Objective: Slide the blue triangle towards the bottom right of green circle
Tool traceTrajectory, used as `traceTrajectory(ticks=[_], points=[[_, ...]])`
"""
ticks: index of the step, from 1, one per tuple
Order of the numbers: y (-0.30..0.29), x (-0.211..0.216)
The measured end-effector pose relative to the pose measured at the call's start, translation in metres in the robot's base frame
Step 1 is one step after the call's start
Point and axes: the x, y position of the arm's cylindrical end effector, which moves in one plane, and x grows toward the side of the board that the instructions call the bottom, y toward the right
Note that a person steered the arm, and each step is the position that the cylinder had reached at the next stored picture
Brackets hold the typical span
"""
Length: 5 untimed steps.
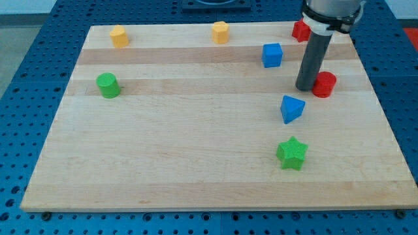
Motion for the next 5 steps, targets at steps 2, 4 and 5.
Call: traceTrajectory(ticks=[2, 4, 5], points=[[-0.015, 0.011], [-0.017, 0.044], [-0.018, 0.058]])
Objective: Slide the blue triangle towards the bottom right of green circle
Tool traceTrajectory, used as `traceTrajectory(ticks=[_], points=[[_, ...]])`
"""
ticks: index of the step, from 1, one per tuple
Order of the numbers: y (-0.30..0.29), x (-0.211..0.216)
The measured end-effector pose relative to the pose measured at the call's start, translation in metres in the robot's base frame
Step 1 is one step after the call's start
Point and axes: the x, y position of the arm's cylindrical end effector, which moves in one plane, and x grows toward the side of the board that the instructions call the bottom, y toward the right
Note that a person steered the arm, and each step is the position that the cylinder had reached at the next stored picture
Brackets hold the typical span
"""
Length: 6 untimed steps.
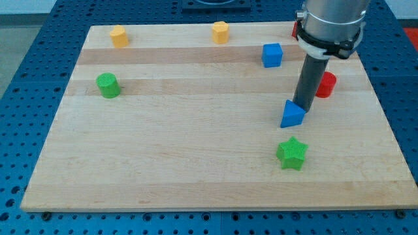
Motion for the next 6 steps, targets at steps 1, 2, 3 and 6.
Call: traceTrajectory(ticks=[1, 2, 3, 6], points=[[-0.003, 0.020], [-0.010, 0.041], [-0.030, 0.047], [-0.136, 0.047]])
